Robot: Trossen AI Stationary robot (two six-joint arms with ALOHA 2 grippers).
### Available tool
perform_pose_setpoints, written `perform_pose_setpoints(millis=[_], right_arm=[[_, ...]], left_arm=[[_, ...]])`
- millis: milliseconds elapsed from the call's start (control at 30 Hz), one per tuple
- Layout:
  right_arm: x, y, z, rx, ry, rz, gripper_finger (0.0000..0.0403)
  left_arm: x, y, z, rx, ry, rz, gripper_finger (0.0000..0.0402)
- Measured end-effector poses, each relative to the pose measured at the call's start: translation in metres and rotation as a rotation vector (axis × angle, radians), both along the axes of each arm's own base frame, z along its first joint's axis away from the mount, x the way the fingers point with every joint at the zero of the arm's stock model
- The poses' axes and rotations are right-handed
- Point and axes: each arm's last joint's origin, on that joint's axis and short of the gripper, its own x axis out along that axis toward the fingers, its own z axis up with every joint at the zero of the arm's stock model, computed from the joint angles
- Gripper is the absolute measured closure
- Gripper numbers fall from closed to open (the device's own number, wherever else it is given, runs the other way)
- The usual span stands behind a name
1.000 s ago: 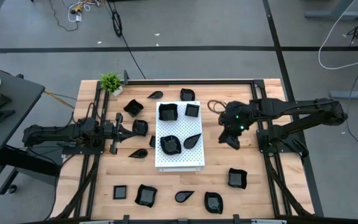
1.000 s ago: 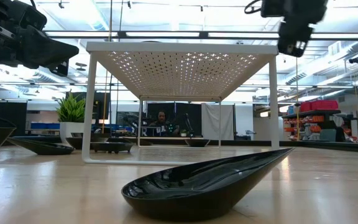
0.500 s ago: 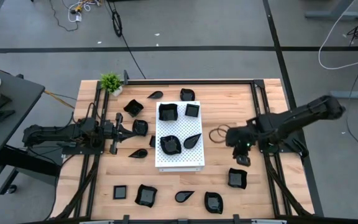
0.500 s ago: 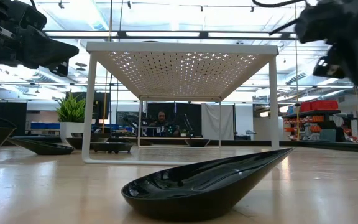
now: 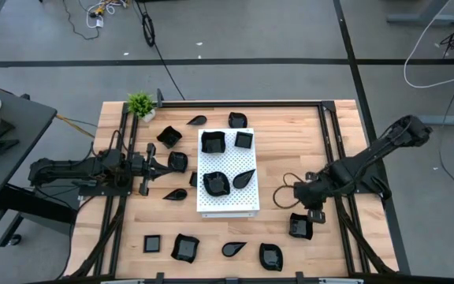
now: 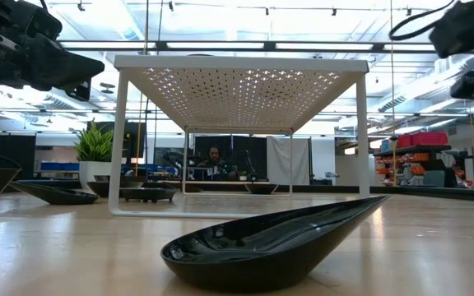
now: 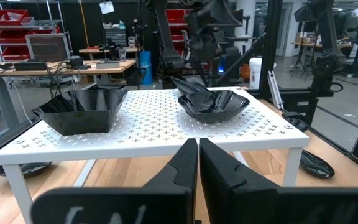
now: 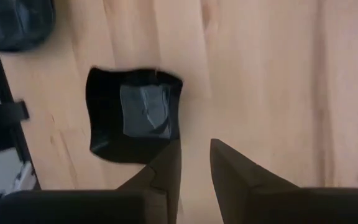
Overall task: Pick & Place Mini shaped plates
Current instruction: Stack the black distorted square plate on top of the other black distorted square plate on the shelf
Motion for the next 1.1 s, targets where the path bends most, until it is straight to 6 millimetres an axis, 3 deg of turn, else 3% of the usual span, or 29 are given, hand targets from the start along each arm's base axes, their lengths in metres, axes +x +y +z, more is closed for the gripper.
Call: perform_pose_setpoints(millis=[167, 567, 833, 1100], right_arm=[[0.001, 0.014, -0.010, -0.019, 0.049, 0.037, 0.0295], [0.017, 0.027, -0.029, -0.003, 0.026, 0.059, 0.0191], [0.012, 0.024, -0.061, -0.036, 0.104, 0.026, 0.0183], [0.016, 0.027, -0.070, 0.003, 0.103, 0.036, 0.0201]], left_arm=[[0.000, 0.000, 0.000, 0.000, 0.001, 0.000, 0.0381], [0.000, 0.000, 0.000, 0.000, 0.000, 0.000, 0.0381], [0.000, 0.000, 0.000, 0.000, 0.000, 0.000, 0.0381], [0.000, 0.000, 0.000, 0.000, 0.001, 0.000, 0.0381]])
